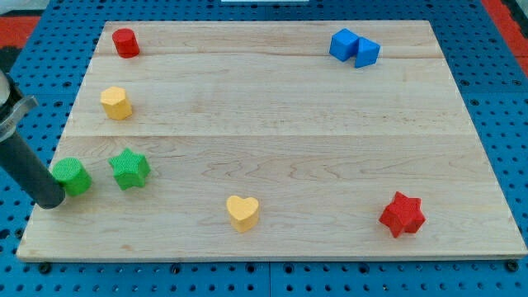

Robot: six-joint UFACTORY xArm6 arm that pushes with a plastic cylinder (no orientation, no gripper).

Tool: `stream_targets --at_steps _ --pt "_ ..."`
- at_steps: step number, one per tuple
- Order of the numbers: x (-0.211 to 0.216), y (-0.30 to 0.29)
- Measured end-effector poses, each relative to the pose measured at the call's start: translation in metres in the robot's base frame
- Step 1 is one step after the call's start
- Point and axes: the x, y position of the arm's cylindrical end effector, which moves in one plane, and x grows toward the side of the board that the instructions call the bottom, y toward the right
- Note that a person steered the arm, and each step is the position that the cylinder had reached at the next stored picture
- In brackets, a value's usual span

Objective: Move the yellow heart diagonally to the bottom right of the yellow hexagon

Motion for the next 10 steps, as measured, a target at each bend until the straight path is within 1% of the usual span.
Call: stream_targets --at_steps 1,2,3,4,5,6,7,8,9,10 --pt "-0.001 -0.030" --pt "-0.008 -0.008" --pt "-0.009 0.046" --pt "0.010 0.080" --pt "0.068 0.120" --pt "0.067 0.168" --pt "0.063 0.228" --pt "0.060 0.271" --pt "0.026 0.248" --pt "-0.001 0.203"
